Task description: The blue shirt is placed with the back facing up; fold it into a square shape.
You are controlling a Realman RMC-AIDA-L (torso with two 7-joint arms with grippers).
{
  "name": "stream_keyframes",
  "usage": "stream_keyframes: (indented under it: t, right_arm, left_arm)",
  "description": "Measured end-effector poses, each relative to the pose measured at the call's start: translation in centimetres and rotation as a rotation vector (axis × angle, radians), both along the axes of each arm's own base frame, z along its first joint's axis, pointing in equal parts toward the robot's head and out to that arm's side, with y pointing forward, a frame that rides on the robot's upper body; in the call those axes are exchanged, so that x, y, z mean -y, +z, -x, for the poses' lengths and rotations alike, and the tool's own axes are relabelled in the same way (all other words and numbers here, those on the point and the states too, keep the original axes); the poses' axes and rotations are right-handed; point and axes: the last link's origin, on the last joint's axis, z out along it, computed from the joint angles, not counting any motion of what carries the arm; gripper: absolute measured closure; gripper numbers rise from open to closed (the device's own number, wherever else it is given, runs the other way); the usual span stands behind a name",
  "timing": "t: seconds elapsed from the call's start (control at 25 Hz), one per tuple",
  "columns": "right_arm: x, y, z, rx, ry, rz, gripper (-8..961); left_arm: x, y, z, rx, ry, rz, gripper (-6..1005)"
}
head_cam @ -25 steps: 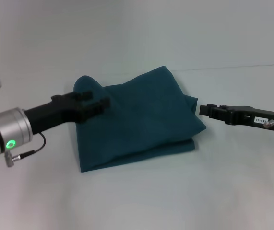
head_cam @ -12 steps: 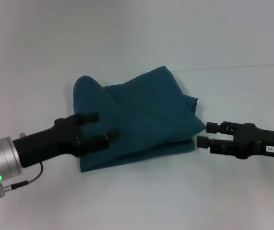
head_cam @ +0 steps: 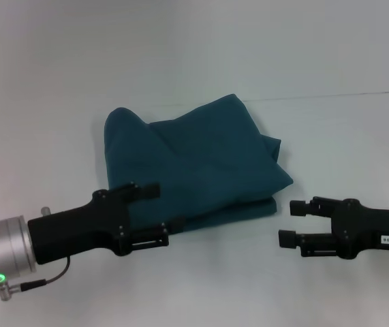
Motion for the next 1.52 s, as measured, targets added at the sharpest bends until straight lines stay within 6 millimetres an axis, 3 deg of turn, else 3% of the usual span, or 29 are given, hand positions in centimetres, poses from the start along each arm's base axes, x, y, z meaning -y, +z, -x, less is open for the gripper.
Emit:
stream_keyframes:
  t: [1.52]
  right_arm:
    - [0.4,-1.3,0.7,0.021,0.031,0.076,26]
  left_arm:
    - [1.1,-1.7,0.2,-0.072,-0.034,0.112,94]
